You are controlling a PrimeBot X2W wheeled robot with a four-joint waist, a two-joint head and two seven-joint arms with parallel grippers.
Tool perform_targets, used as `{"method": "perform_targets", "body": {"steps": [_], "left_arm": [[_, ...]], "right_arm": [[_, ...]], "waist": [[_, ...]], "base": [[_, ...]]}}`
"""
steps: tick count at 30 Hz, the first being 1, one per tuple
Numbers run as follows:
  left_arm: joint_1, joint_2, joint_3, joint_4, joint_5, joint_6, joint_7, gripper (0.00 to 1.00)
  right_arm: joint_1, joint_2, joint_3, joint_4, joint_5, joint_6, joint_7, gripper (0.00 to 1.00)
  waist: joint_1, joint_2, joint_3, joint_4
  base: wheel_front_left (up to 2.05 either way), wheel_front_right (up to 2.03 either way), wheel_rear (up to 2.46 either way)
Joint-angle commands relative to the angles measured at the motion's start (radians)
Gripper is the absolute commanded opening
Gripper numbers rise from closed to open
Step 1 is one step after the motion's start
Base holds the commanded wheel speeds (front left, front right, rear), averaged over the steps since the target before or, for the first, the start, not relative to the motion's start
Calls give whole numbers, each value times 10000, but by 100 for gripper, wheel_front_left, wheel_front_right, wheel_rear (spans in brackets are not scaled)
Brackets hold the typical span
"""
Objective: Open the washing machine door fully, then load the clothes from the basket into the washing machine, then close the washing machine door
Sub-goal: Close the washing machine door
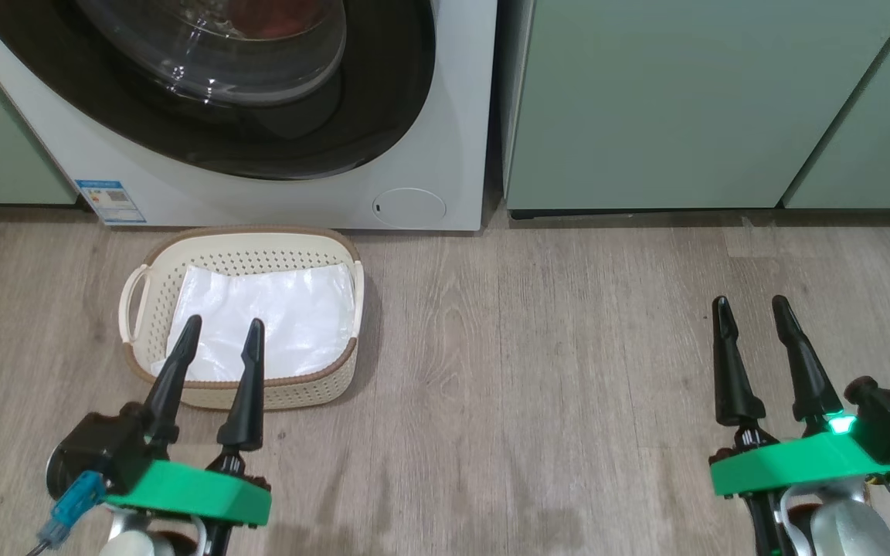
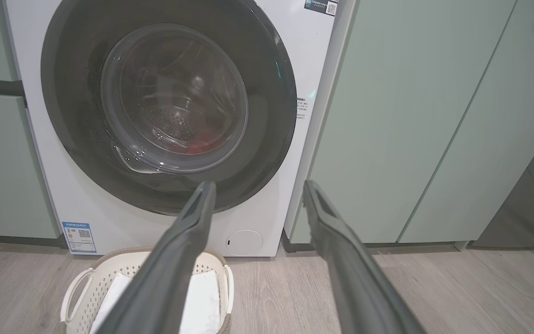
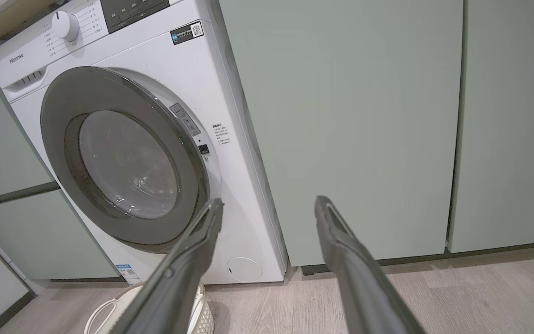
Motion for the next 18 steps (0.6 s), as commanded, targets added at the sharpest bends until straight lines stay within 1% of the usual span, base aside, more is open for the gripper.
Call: {"method": "perform_targets", "body": {"steps": [1, 18], "left_arm": [[-387, 1, 277, -333, 32, -12, -51, 100], [-429, -34, 231, -171, 114, -13, -51, 100]], "right_arm": [[-260, -66, 243, -274, -18, 71, -93, 100], [-277, -66, 325, -203, -168, 71, -93, 100]], "waist": [[0, -1, 11, -8], [0, -1, -56, -4]], "base": [[0, 0, 0], [0, 0, 0]]}}
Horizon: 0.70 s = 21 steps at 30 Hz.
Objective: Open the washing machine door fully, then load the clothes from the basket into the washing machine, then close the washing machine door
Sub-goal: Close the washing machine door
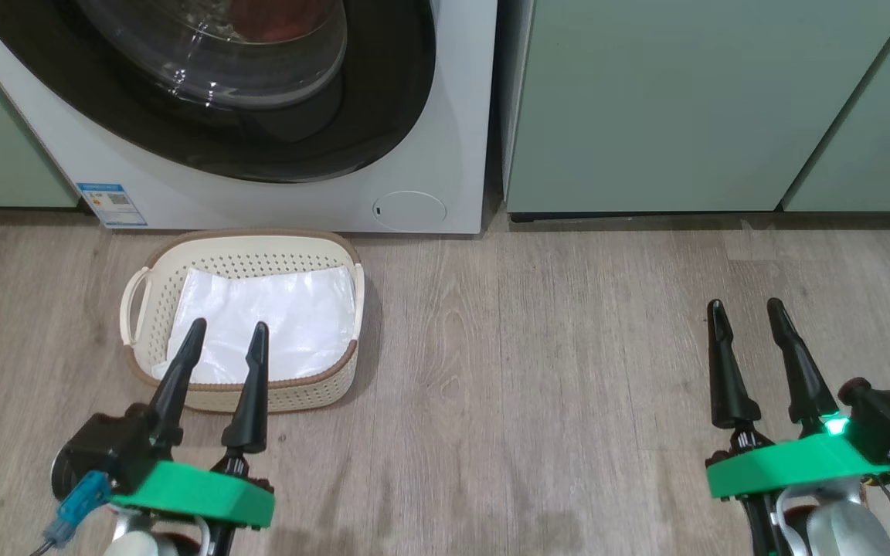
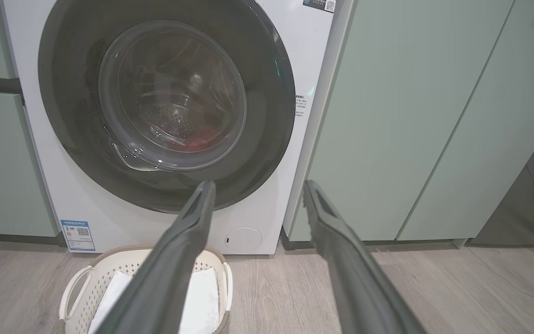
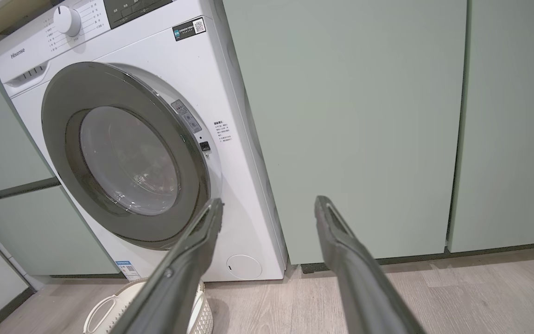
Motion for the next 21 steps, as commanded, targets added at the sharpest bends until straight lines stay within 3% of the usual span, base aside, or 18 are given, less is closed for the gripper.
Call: {"method": "perform_targets", "body": {"steps": [1, 16, 17, 18, 21], "left_arm": [[-422, -29, 297, -308, 96, -13, -51, 100], [-407, -53, 265, -351, 111, -13, -51, 100], [-419, -55, 246, -357, 106, -13, -51, 100], [-431, -56, 224, -364, 105, -13, -51, 100], [-510, -59, 146, -393, 106, -13, -51, 100]], "right_arm": [[-268, -66, 265, -290, -83, 71, -93, 100], [-243, -66, 194, -350, -368, 71, -93, 100], [-224, -66, 238, -312, -376, 71, -93, 89], [-220, -66, 232, -308, -374, 71, -93, 3], [-244, -66, 345, -380, -506, 71, -93, 0]], "waist": [[0, 0, -8, -3], [0, 0, 28, 39], [0, 0, 42, 66], [0, 0, 62, 87], [0, 0, 195, 173]], "base": [[0, 0, 0], [0, 0, 0], [0, 0, 0], [0, 0, 0], [0, 0, 0]]}}
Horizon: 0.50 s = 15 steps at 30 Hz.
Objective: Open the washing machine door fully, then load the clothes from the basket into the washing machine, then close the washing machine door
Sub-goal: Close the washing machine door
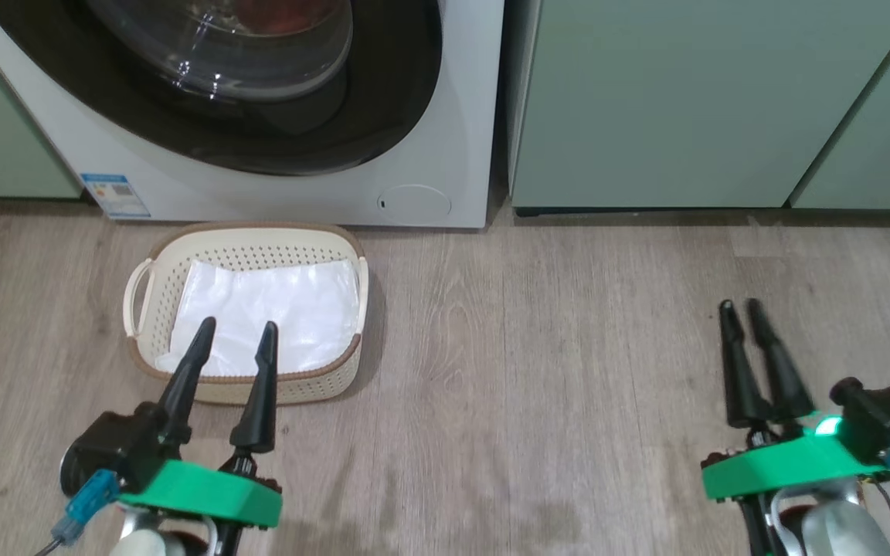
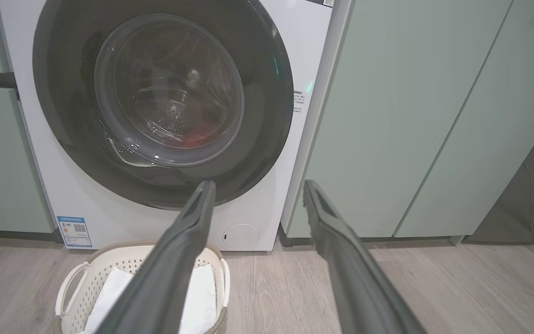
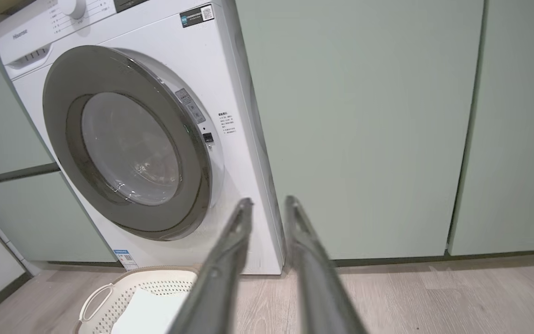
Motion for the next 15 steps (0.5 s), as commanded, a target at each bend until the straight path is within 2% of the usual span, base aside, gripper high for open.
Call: {"method": "perform_targets", "body": {"steps": [1, 8, 13, 14, 15], "left_arm": [[-528, -41, 292, -386, 105, -13, -51, 100], [-974, -49, 230, -541, -38, -13, -51, 100], [-1707, -52, -289, -549, -287, -13, -51, 100], [-1707, -52, -289, -549, -287, -13, -51, 100], [-2082, -53, -602, -524, -400, -13, -51, 100]], "right_arm": [[-280, -64, 342, -428, -152, 71, -93, 0], [-1254, -163, 1448, -704, -774, 71, 159, 0], [-2729, -1061, 2387, -726, -618, 71, 760, 0], [-2729, -1061, 2387, -726, -618, 71, 760, 0], [-3416, -1473, 2643, -642, -485, 71, 968, 0]], "waist": [[0, 0, 122, 75], [0, 0, 1080, 565], [0, 0, 2158, 1403], [0, 0, 2158, 1403], [0, 0, 2572, 1796]], "base": [[0, 0, 0], [0, 0, 0], [0, 0, 0], [0, 0, 0], [0, 0, 0]]}}
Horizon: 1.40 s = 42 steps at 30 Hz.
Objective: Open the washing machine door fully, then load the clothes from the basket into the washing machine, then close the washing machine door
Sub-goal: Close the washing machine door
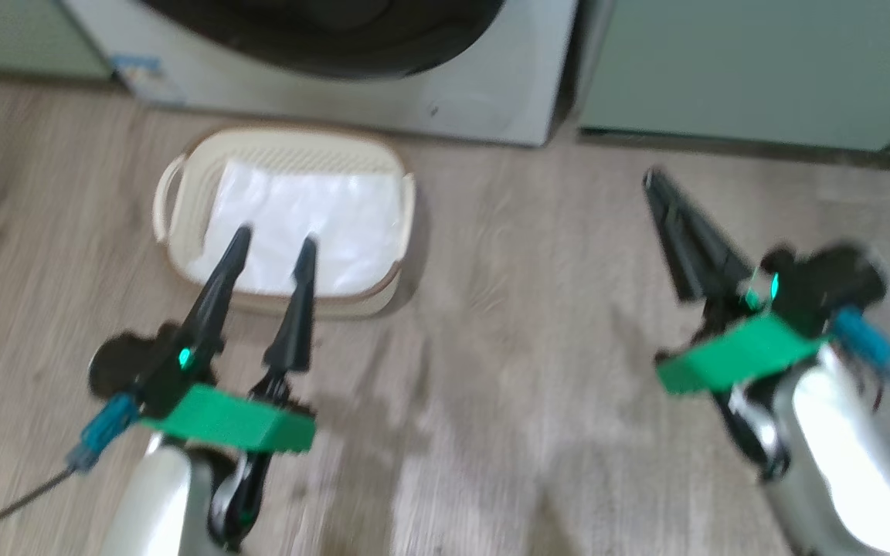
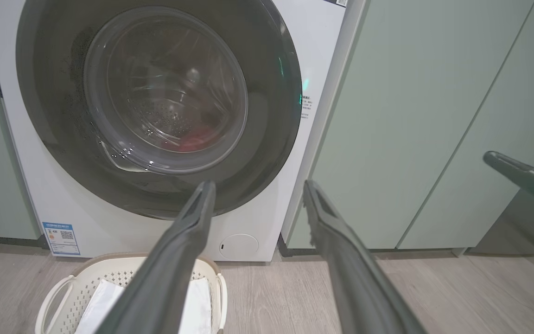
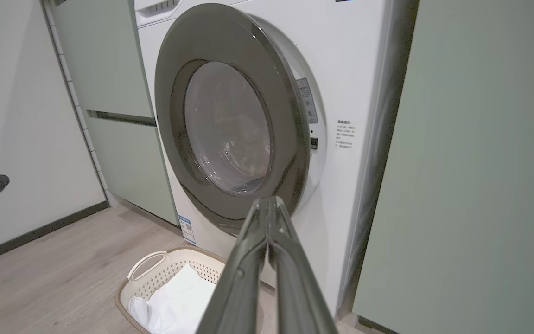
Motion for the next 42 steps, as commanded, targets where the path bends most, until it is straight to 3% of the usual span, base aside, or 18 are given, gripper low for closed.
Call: {"method": "perform_targets", "body": {"steps": [1, 11, 22, 31, 42], "left_arm": [[-713, -1, 3, -326, -150, -13, -51, 100], [-1596, -2, -597, -395, -857, -13, -51, 100], [-2063, -2, -913, -503, -1282, -13, -51, 100], [-2114, -3, -1063, -533, -1550, -13, -51, 100], [-2103, -3, -1166, -558, -1817, -13, -51, 100]], "right_arm": [[-990, -473, 571, -199, 212, 71, 244, 0], [-4890, -2151, 2762, 961, 1267, 71, 970, 0], [-9162, -2558, 4645, 3932, 2531, 71, 957, 0], [-11194, -2245, 4389, 6854, 2258, 71, 752, 0], [-12609, -1885, 3620, 9401, 1249, 71, 525, 0]], "waist": [[0, 0, 1080, 1061], [0, 0, 2504, 2325], [0, 0, 3356, 3097], [0, 0, 3661, 3365], [0, 0, 3867, 3531]], "base": [[0, 0, 0], [0, 0, 0], [0, 0, 0], [0, 0, 0], [0, 0, 0]]}}
